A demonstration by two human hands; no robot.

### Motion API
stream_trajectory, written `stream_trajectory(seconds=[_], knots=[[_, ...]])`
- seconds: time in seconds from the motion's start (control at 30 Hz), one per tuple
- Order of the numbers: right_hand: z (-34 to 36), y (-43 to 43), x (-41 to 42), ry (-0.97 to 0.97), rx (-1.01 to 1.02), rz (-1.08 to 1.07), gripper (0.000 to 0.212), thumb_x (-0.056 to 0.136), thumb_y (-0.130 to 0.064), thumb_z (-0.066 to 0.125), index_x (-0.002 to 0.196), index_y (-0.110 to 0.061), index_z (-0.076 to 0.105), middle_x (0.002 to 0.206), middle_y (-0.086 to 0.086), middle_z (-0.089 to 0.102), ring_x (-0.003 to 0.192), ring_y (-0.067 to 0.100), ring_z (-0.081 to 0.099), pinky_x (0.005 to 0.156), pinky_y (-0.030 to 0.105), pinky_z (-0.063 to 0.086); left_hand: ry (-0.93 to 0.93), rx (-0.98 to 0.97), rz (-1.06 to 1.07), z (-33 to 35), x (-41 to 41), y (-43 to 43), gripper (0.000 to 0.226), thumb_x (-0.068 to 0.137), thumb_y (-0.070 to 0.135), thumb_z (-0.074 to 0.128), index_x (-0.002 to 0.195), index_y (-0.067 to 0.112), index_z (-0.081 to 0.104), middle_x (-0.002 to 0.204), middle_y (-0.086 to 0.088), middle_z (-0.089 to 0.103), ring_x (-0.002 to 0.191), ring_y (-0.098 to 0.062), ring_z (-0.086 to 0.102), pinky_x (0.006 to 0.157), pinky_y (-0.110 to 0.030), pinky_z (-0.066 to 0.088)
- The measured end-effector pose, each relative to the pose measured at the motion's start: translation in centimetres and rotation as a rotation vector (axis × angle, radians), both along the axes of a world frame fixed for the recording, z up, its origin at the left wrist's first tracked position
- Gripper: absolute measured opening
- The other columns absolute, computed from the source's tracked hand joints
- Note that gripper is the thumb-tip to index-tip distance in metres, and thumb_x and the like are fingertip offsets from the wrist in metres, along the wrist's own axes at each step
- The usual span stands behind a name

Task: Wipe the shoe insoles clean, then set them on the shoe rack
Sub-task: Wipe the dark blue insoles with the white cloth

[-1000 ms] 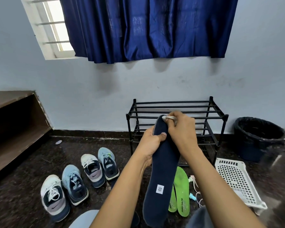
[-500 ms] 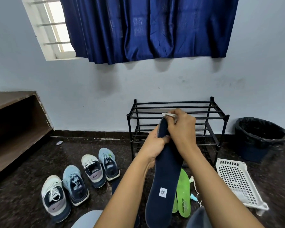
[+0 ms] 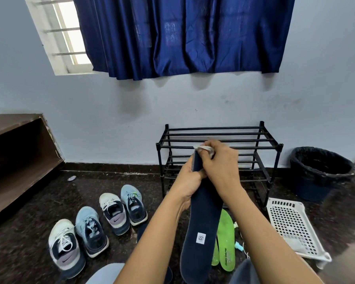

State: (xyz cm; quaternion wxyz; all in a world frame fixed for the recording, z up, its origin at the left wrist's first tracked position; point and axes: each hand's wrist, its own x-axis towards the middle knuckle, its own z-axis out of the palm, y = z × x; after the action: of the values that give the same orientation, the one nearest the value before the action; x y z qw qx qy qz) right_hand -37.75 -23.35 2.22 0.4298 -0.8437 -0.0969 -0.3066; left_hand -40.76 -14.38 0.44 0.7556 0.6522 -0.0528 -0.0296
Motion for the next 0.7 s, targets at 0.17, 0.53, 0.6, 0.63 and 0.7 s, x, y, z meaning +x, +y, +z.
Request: stream_trajectory(seconds=[0.17,0.53,0.6,0.63,0.7], knots=[[0.7,-0.6,0.5,-0.023,0.065,-0.050,0.018,0.089,-0.024,0.063,0.093,-0.007,0.069,0.083,0.011,0.069,0.081,0.028,0.061,0.069,0.025,0.036,0.023,-0.025,-0.024,-0.2,-0.1,-0.2,0.048,0.095,-0.009,0.046,0.128,0.024,0.058,0.103,-0.005,0.073,0.091,-0.020,0.070,0.074,-0.029,0.056],[0.5,-0.7,1.2,-0.012,0.072,-0.062,0.016,0.089,-0.022,0.062,0.093,-0.009,0.070,0.080,0.011,0.069,0.079,0.027,0.063,0.069,0.028,0.045,0.017,0.028,-0.011,0.0,0.2,-0.2,0.050,0.094,-0.011,0.043,0.130,0.021,0.056,0.106,-0.007,0.071,0.095,-0.021,0.067,0.079,-0.030,0.055],[0.5,-0.8,0.9,-0.018,0.074,-0.059,0.016,0.089,-0.021,0.062,0.094,-0.009,0.070,0.079,0.011,0.069,0.078,0.026,0.063,0.069,0.030,0.046,0.018,0.030,-0.008,0.0,0.2,-0.1,0.050,0.094,-0.011,0.043,0.130,0.021,0.057,0.105,-0.006,0.071,0.092,-0.020,0.068,0.077,-0.029,0.055],[0.4,-0.6,0.6,-0.017,0.057,-0.043,0.015,0.088,-0.020,0.063,0.094,-0.009,0.070,0.080,0.010,0.069,0.077,0.025,0.063,0.068,0.026,0.044,0.011,0.026,-0.007,0.0,0.3,0.0,0.048,0.094,-0.010,0.045,0.127,0.022,0.058,0.103,-0.006,0.072,0.091,-0.019,0.068,0.075,-0.028,0.055],[0.1,-0.2,0.1,-0.028,0.014,-0.006,0.014,0.087,-0.019,0.064,0.093,-0.009,0.071,0.081,0.010,0.070,0.076,0.024,0.062,0.063,0.016,0.035,-0.007,0.002,-0.010,0.2,0.5,0.2,0.045,0.092,-0.010,0.050,0.118,0.025,0.062,0.096,-0.004,0.073,0.084,-0.016,0.069,0.069,-0.025,0.055]])
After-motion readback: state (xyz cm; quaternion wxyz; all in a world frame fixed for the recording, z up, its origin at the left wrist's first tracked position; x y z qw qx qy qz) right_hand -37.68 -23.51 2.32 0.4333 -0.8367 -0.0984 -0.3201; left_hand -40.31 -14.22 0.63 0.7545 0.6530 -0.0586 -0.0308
